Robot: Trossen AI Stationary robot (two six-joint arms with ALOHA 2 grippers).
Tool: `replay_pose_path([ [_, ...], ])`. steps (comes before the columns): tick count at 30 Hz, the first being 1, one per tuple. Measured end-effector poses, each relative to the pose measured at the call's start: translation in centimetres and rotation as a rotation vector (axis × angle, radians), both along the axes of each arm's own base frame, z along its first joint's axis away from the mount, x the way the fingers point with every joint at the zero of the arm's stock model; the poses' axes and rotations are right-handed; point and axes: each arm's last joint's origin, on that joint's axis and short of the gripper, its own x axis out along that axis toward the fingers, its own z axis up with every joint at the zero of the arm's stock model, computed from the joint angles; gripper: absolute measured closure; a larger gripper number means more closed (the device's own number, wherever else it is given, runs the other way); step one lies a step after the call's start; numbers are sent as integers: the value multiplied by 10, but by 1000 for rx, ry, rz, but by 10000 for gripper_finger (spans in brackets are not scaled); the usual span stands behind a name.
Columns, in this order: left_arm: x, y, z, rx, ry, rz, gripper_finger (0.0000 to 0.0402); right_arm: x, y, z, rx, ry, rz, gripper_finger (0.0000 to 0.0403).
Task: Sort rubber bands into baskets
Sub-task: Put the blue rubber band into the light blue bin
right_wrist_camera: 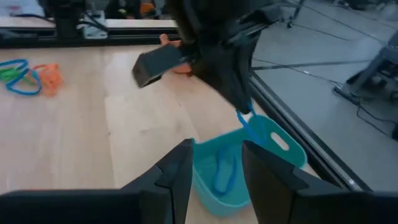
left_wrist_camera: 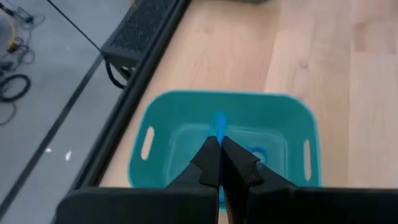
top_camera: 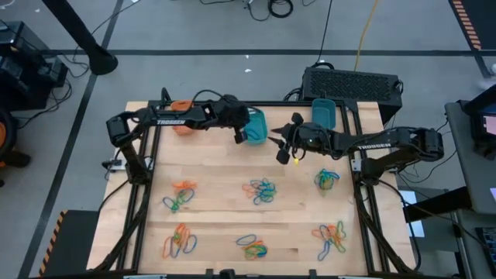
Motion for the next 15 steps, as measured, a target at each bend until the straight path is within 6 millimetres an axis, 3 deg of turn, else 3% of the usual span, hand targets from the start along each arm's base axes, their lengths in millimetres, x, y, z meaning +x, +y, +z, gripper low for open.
replay_pose_path([
  [15,-1,10,-1,-177,-109,142,400,7,-14,-38,210,100,-130,273],
])
